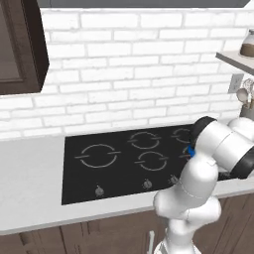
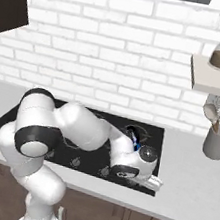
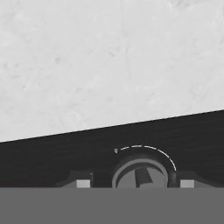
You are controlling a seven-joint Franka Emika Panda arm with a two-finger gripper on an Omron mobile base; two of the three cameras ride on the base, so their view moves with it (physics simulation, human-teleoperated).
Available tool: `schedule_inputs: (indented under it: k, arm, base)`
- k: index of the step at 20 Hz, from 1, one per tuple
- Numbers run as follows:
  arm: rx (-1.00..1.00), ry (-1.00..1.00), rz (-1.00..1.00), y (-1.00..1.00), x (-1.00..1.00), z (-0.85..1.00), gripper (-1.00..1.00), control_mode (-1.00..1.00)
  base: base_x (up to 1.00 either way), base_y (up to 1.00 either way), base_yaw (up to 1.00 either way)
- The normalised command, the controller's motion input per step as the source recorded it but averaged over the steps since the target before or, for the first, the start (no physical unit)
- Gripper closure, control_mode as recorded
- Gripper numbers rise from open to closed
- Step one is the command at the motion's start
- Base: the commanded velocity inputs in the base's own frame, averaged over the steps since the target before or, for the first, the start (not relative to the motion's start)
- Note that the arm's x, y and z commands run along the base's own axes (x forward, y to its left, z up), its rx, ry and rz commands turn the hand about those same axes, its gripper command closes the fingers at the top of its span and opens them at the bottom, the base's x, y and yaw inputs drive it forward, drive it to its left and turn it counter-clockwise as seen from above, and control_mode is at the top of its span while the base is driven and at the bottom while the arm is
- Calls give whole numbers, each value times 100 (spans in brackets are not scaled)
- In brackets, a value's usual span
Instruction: Turn off the front right burner of the stove.
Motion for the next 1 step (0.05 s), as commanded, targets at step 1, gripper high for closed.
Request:
schedule_inputs:
  k: [1]
  arm:
    - [2,0,0,0,0,0,100,-100]
  base:
    - [0,0,0]
